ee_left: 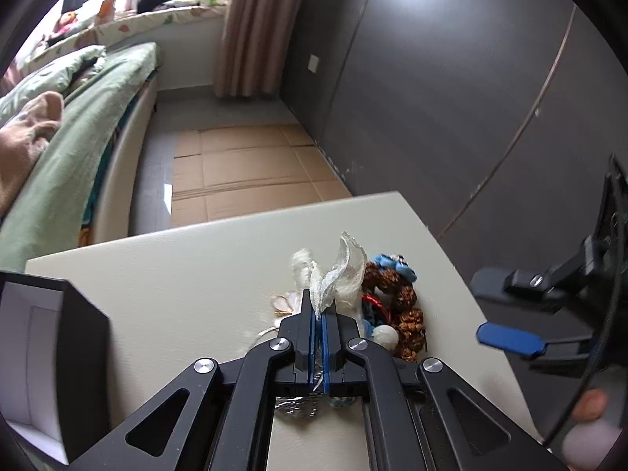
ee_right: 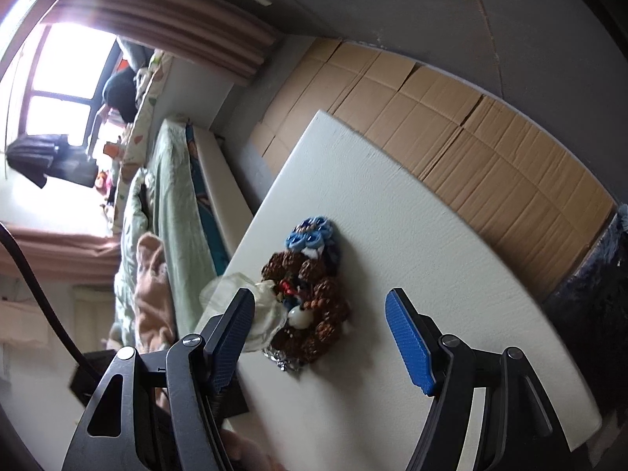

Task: Organize jewelry

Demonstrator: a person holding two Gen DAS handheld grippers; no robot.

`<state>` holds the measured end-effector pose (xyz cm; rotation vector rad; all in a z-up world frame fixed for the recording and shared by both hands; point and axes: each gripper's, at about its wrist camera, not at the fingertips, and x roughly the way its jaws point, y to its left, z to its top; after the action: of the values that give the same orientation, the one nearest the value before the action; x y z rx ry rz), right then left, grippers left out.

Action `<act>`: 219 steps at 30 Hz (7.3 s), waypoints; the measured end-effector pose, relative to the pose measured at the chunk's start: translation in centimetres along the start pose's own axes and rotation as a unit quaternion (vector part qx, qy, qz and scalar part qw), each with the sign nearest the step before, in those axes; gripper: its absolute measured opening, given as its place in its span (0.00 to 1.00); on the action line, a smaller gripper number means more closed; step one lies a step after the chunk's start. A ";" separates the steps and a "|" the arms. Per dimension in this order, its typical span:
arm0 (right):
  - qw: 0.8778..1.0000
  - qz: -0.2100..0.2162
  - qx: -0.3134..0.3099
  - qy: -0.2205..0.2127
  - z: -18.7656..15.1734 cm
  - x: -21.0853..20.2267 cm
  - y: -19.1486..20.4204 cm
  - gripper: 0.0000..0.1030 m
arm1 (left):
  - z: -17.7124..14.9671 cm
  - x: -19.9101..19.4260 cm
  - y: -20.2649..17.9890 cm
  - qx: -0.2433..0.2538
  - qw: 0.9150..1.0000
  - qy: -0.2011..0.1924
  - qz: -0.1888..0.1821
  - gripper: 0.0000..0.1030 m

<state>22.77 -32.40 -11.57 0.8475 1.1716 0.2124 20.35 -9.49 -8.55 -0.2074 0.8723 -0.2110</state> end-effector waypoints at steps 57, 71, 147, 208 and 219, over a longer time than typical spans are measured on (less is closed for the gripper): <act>0.983 0.101 -0.132 -0.084 -4.6 -1.5 6.8 0.19 | -1.7 -13.9 13.0 -0.135 0.986 -0.078 0.056 0.02; 0.957 0.197 -0.204 -0.056 -8.8 -0.8 12.6 0.19 | -1.5 -14.6 14.6 -0.186 0.978 -0.084 0.035 0.80; 0.993 -0.012 -0.115 0.000 -4.3 1.1 3.3 0.67 | -1.3 -7.5 4.0 -0.055 0.998 -0.036 -0.003 0.55; 0.995 0.051 -0.079 0.017 -1.4 2.2 4.2 0.09 | -0.1 -0.9 3.3 -0.009 0.999 0.038 -0.016 0.01; 0.986 0.097 -0.132 0.013 -3.7 1.7 6.8 0.09 | -0.2 -6.0 4.8 -0.035 0.999 -0.012 -0.021 0.01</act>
<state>22.08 -25.13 -8.62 0.7237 1.0578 0.5286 16.95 -3.34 -5.56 -0.2936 0.8526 -0.2165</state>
